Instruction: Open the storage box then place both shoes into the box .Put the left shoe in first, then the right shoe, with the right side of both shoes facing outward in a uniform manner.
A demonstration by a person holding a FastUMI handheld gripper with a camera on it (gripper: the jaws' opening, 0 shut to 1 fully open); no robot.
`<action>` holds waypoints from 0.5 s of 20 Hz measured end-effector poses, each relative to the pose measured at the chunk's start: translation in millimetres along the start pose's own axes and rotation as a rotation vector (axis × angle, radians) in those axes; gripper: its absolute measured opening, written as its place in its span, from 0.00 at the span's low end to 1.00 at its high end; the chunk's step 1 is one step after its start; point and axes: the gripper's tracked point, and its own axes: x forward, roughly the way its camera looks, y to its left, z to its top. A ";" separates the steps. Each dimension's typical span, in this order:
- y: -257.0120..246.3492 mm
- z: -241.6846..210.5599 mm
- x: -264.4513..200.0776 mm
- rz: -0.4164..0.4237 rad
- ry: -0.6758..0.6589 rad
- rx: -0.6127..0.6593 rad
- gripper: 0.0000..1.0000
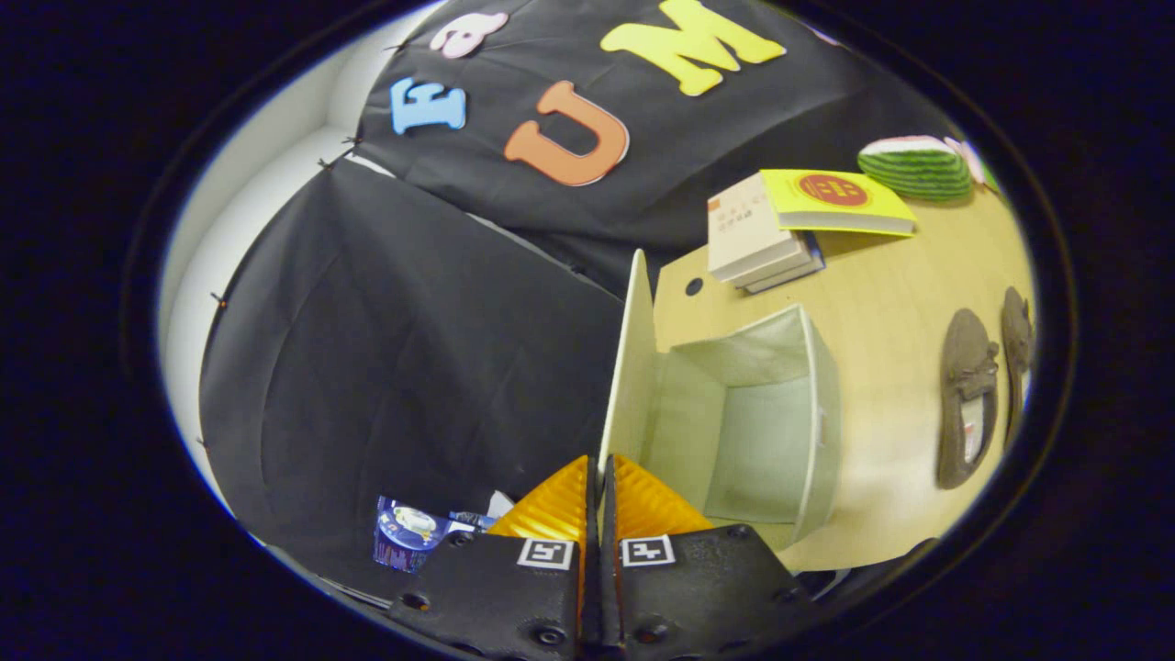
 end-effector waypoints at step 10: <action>92.7 -40.8 57.7 0.043 0.069 -0.278 0.26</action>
